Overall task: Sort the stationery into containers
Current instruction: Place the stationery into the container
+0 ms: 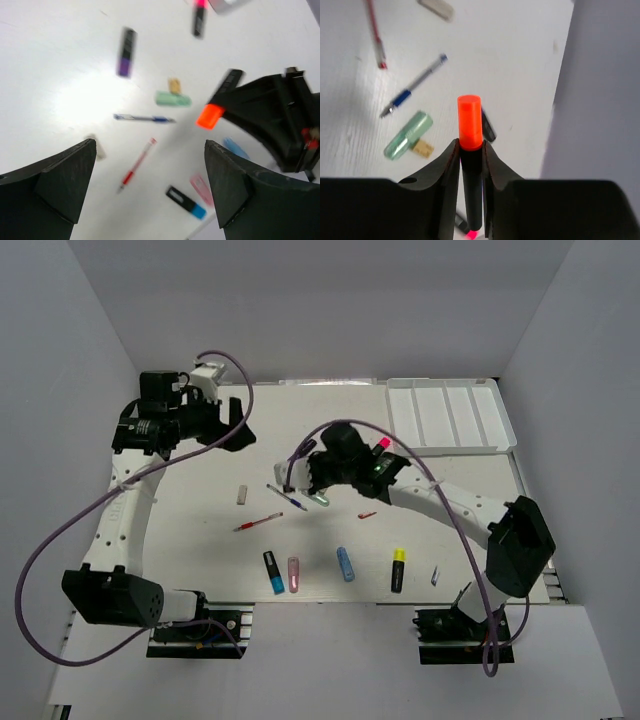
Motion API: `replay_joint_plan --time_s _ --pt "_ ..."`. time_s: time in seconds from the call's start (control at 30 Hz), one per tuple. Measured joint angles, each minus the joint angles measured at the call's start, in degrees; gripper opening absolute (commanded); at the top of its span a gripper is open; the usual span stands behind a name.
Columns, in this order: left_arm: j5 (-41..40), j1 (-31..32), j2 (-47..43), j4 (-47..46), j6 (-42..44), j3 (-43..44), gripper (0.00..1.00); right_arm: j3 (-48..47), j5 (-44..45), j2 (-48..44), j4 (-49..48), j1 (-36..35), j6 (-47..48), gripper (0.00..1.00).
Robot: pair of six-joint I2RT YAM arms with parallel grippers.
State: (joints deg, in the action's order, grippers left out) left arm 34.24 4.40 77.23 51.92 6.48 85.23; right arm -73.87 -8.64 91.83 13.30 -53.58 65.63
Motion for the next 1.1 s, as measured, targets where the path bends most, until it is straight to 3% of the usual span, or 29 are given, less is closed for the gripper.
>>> replay_joint_plan --time_s 0.17,0.27,0.43,0.6,0.77,1.1 --pt "-9.62 0.04 0.17 -8.68 -5.09 1.49 0.98 -2.62 2.1 1.57 1.84 14.78 -14.73 0.0" --pt "-12.96 0.87 0.74 -16.02 -6.03 -2.89 0.98 -7.67 2.8 6.23 2.97 26.69 -23.45 0.0" --pt "-17.27 2.01 3.43 -22.38 -6.23 -5.88 0.98 -21.7 1.42 17.31 7.69 44.35 -34.95 0.0" --pt "-17.53 2.78 7.3 -25.66 -5.66 -5.64 0.98 -36.41 0.33 27.32 12.24 57.57 -39.82 0.0" --pt "-17.53 4.07 9.25 -28.04 -5.97 -6.62 0.98 -43.87 0.31 33.53 13.68 64.19 -41.03 0.0" --pt "-19.56 6.82 12.39 -29.79 -6.73 -6.64 0.98 -49.59 -0.94 42.6 13.49 66.18 -42.27 0.0"
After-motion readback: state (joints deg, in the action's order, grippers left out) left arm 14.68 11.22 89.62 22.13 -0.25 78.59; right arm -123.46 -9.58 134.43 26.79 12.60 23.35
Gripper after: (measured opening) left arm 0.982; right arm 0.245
